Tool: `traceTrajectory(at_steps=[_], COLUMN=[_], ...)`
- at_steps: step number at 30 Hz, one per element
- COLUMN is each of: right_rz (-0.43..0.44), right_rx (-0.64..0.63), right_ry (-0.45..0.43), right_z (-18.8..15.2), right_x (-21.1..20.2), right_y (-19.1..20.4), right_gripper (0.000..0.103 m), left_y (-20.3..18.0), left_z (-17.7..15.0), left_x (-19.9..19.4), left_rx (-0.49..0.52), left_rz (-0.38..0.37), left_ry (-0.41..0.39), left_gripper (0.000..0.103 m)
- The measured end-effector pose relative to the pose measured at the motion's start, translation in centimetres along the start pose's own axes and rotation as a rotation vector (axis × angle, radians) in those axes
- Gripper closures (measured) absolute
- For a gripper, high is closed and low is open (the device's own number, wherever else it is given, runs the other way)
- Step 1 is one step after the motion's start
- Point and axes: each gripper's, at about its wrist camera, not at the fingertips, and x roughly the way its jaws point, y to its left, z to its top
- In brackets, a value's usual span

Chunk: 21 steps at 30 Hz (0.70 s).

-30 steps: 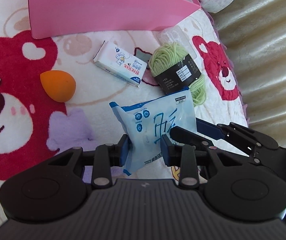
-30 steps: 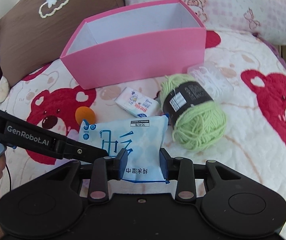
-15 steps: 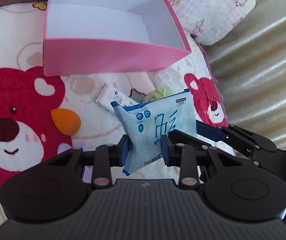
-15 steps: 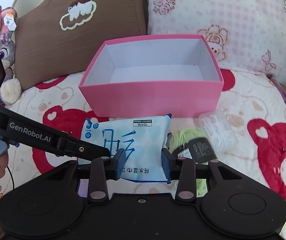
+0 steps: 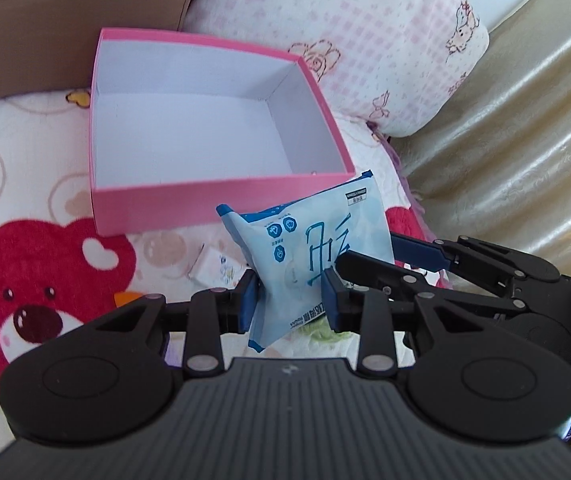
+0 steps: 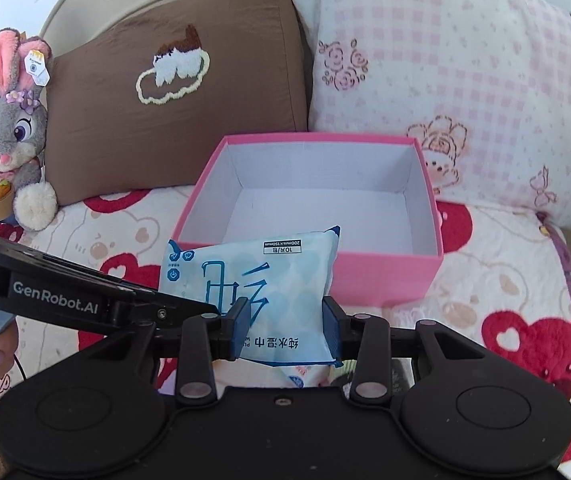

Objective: Organize objects
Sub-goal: 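Carry the wet-wipe pack with the left gripper over the pink box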

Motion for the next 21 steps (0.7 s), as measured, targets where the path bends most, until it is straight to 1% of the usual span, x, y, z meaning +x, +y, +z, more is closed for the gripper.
traceTrajectory(at_steps=[3, 7, 11, 13, 16, 19, 21], right_rz=[0.009, 0.022, 0.039, 0.027, -0.005, -0.022, -0.035], right_rx=[-0.008, -0.027, -0.016, -0.038, -0.091, -0.11, -0.136], right_ry=[-0.005, -0.008, 0.016, 0.035, 0.078, 0.114, 0.12], right_z=[1.7, 3.7, 5.5, 6.2, 7.1, 8.5, 9.4], right_x=[0.1, 0.5, 1.2, 1.4, 1.2, 1.1, 1.3], right_y=[-0.5, -0.9, -1.6, -1.6, -1.5, -2.1, -2.4], right_gripper=[0.058, 0.058, 0.059, 0.063, 0.068, 0.071, 0.071], left_y=[-0.1, -0.1, 0.5, 0.7, 0.7, 0.2, 0.1], left_z=[1.4, 3.1, 4.4, 5.0, 5.6, 6.2, 6.9], left_x=[-0.3, -0.4, 0.1, 0.5, 1.0, 1.3, 1.6], left_rx=[-0.021, -0.037, -0.056, -0.063, -0.092, -0.083, -0.082], left_rz=[0.002, 0.011, 0.015, 0.009, -0.022, -0.037, -0.043], left_ry=[-0.019, -0.064, -0.073, -0.067, -0.046, -0.059, -0.069], left_gripper=[0.071, 0.071, 0.071, 0.07, 0.07, 0.07, 0.07])
